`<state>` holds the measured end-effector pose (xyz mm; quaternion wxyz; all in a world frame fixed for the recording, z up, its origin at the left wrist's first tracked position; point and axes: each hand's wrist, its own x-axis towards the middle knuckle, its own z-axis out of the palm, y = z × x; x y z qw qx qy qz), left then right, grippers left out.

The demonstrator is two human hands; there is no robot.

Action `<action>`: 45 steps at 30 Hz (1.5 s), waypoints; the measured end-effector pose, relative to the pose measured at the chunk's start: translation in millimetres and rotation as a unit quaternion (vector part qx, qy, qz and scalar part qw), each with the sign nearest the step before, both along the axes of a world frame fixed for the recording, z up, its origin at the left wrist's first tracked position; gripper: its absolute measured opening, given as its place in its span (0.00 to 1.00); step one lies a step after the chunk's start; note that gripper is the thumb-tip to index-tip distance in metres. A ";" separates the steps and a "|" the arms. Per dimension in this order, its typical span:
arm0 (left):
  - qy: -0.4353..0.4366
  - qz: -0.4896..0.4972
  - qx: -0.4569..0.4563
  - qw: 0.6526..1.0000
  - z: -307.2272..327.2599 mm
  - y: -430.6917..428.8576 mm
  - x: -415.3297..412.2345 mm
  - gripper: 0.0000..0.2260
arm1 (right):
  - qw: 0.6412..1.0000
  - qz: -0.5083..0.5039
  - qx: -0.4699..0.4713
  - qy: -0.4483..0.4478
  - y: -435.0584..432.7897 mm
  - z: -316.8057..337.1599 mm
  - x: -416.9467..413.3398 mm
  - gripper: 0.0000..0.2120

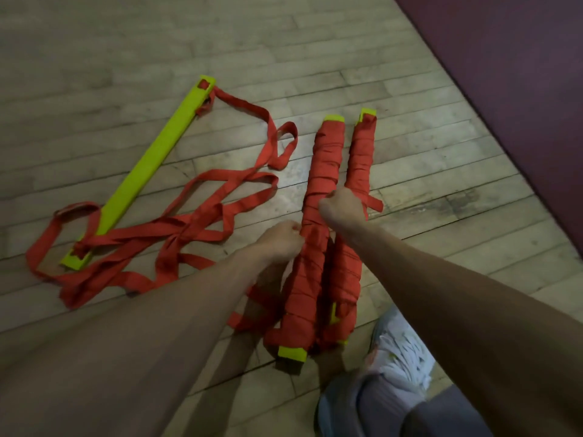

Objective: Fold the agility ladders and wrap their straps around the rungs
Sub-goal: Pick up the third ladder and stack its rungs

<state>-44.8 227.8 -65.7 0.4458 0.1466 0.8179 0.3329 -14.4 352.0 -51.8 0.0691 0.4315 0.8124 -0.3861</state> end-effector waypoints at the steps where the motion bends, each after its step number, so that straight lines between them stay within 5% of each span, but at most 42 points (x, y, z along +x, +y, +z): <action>1: 0.008 0.005 -0.004 1.000 5.7 -11.5 -5.0 0.14 | 1.000 0.018 0.009 0.002 -12.0 8.0 -2.3 0.08; 13: 0.116 0.129 -0.023 0.985 72.5 -214.6 -71.5 0.10 | 0.958 0.283 -0.051 0.002 -210.1 64.2 -69.6 0.12; 20: 0.150 0.273 -0.106 0.944 24.7 -314.7 -92.9 0.09 | 0.919 0.392 -0.046 0.009 -291.0 39.9 -94.5 0.12; 24: 0.159 0.404 -0.116 0.893 -17.3 -323.0 -111.2 0.08 | 0.930 0.358 -0.075 0.016 -306.9 6.0 -102.8 0.13; 34: 0.151 0.222 -0.249 0.931 -70.4 -298.1 -116.2 0.36 | 0.941 0.314 -0.122 0.026 -303.4 -14.0 -107.0 0.13; 45: 0.255 0.075 -0.273 0.925 -37.1 -283.0 -89.0 0.27 | 0.952 0.271 -0.143 0.014 -270.2 24.0 -85.6 0.11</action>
